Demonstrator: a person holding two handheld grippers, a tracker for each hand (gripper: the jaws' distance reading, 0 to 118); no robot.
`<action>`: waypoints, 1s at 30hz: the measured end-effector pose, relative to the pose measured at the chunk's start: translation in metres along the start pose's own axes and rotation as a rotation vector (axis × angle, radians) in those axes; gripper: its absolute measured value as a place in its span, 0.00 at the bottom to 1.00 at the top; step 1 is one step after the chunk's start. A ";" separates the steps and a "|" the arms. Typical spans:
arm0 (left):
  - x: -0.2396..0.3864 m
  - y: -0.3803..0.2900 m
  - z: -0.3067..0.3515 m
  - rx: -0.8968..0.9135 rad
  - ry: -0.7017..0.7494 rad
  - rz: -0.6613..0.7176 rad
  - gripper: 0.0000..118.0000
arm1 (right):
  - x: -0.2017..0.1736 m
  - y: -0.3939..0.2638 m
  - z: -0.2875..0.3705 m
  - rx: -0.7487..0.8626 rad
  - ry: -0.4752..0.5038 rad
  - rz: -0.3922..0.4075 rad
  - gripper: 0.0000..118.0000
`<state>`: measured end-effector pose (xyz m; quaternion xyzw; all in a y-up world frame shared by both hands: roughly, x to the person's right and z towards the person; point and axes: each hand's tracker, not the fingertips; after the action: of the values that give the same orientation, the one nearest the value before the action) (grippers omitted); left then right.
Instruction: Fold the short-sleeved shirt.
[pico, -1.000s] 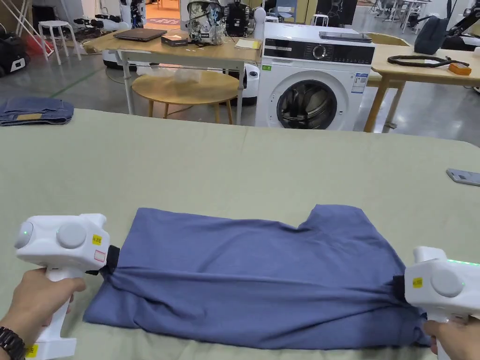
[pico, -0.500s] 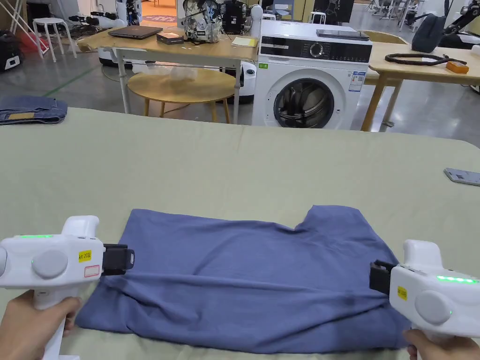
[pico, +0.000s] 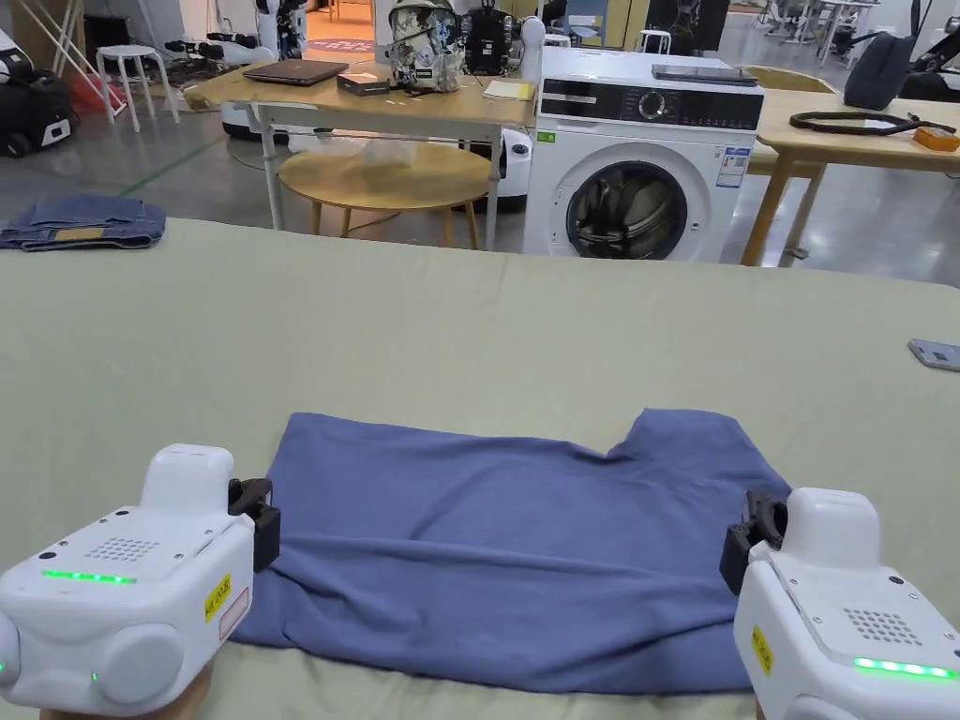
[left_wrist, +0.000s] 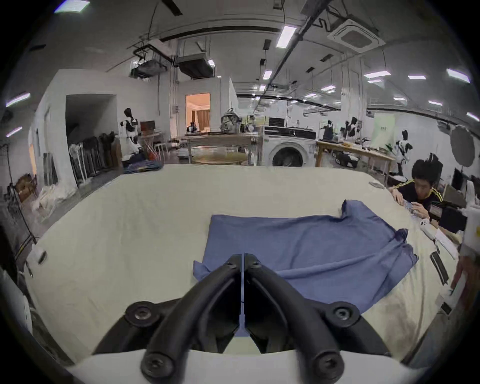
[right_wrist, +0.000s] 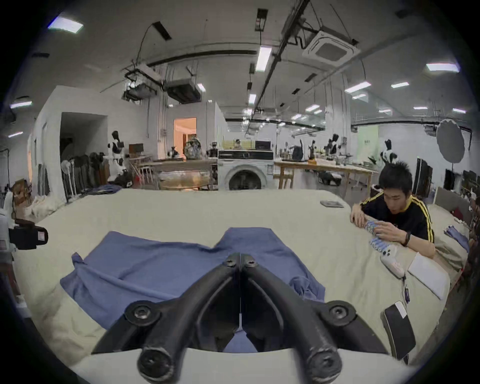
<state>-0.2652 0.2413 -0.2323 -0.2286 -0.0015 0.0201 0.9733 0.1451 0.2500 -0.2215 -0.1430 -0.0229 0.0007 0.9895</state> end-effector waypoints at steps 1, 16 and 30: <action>-0.003 0.000 0.003 -0.005 0.011 0.010 0.00 | -0.001 0.000 0.002 0.000 -0.001 0.001 0.00; -0.085 -0.020 -0.105 -0.638 -0.076 0.178 0.64 | 0.006 -0.034 0.000 -0.116 0.007 0.007 0.00; -0.048 -0.045 -0.113 -0.687 0.067 -0.016 0.13 | 0.017 -0.051 0.003 -0.176 -0.006 0.040 0.00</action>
<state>-0.3098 0.1488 -0.3128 -0.5436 0.0218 0.0035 0.8391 0.1619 0.2023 -0.2031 -0.2298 -0.0227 0.0190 0.9728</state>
